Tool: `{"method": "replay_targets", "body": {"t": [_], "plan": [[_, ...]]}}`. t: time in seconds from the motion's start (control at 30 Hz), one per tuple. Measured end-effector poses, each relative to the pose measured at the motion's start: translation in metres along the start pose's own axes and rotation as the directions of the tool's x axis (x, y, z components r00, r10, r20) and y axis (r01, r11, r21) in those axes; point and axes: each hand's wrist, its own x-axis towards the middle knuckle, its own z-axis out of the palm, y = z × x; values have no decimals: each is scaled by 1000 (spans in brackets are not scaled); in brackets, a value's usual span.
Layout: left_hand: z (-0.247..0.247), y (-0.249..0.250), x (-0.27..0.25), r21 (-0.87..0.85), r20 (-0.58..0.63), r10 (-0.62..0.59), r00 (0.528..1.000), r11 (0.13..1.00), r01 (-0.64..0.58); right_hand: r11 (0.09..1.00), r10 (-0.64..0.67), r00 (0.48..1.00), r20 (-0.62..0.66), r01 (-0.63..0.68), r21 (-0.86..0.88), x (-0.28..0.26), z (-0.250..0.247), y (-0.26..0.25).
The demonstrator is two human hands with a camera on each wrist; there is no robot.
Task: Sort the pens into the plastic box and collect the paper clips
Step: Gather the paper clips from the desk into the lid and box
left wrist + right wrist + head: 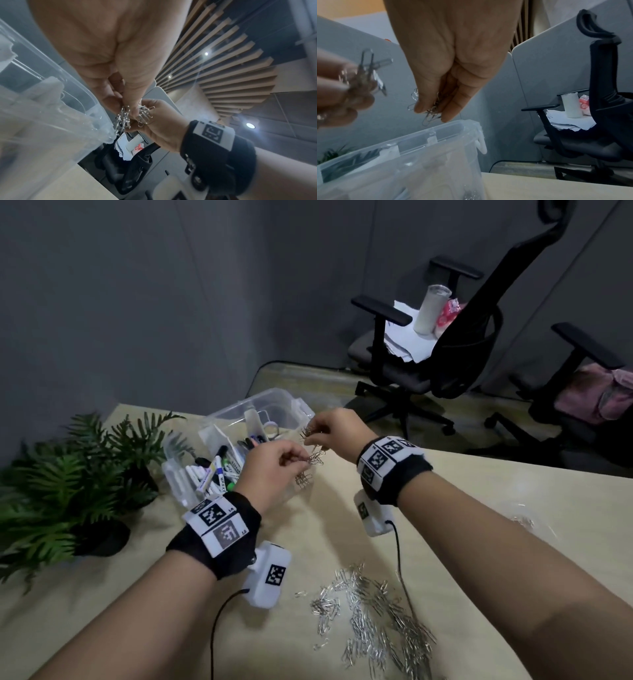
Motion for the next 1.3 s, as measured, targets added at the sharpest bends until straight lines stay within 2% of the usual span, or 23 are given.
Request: {"method": "replay_targets", "body": {"t": [0.2,0.33,0.43,0.53,0.63,0.7,0.77,0.87,1.0,1.07,1.17,1.3], "plan": [[-12,-13,23,-97,-22,-10,1000,995,8,980,16,996,89,2,-199,33,24,6],[-9,-15,42,-107,-57,2,998,994,-9,996,-7,998,59,12,-91,33,24,17],[-2,-20,58,-32,-81,16,997,999,-19,1000,3,1000,-4,-3,19,28,19,25],[8,-33,71,133,-90,9,996,991,3,998,0,993,-114,7,67,15,14,32],[17,-45,77,268,8,-41,999,963,37,991,26,983,-184,-2,132,-5,12,45],[18,-46,75,295,80,-85,993,954,58,986,60,980,-191,-28,165,-21,13,53],[17,-43,70,308,98,-90,991,950,56,984,88,982,-165,-61,165,-40,18,62],[16,-33,56,300,78,-49,996,954,23,984,148,989,-18,-145,104,-74,33,78],[21,-12,24,154,64,121,991,980,-129,971,236,962,136,-228,-71,-126,49,99],[28,-9,2,91,99,148,984,983,-157,949,297,941,164,-272,-156,-152,55,106],[46,-22,-36,170,214,81,973,978,-119,899,402,896,191,-346,-268,-193,63,114],[71,-68,-84,430,339,-174,925,903,12,857,482,841,245,-395,-330,-247,72,126]]}}
